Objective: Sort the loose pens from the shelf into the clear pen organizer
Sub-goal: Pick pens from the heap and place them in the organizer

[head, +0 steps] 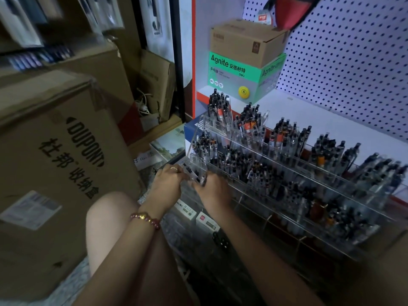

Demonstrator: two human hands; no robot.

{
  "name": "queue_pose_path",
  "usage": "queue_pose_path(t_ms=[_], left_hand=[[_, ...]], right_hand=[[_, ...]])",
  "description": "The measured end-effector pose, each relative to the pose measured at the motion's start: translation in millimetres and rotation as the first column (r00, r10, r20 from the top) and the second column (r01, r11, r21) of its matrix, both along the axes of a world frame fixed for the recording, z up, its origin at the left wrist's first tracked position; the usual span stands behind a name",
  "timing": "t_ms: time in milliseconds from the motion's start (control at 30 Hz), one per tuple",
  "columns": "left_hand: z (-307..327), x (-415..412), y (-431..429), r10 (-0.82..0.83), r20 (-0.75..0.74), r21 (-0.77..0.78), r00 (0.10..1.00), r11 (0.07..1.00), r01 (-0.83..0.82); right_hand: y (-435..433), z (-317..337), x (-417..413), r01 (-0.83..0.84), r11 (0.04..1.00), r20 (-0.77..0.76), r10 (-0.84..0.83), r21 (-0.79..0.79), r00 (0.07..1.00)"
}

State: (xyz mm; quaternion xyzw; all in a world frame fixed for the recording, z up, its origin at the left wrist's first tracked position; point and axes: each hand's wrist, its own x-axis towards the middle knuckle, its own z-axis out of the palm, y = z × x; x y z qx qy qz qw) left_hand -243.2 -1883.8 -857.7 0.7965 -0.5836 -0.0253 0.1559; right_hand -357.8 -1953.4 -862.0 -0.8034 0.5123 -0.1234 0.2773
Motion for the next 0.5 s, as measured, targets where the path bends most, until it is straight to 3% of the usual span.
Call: queue_pose_path(t_ms=[100,233,367,500], left_hand=[[-4,1,0,-0.011,-0.055,-0.027,0.998,1.000,0.010],[1,-2,-1,0.032,-0.273,-0.039,0.961,0.998,-0.045],[2,-3,1,0.025,-0.412,-0.084,0.911,0.994,-0.065],[4,-6,-2,-0.036,-0.438,-0.145,0.898,0.989,-0.031]], right_hand=[[1,-6,1,0.007,0.999,0.030,-0.008,0.049,1.000],[1,-9,-5,-0.047,0.984,0.139,0.023,0.174,0.990],[-2,-10,-15,-0.104,0.975,0.065,0.093,0.196,0.994],[-7,-11,-28,-0.145,0.954,0.025,0.144,0.264,0.989]])
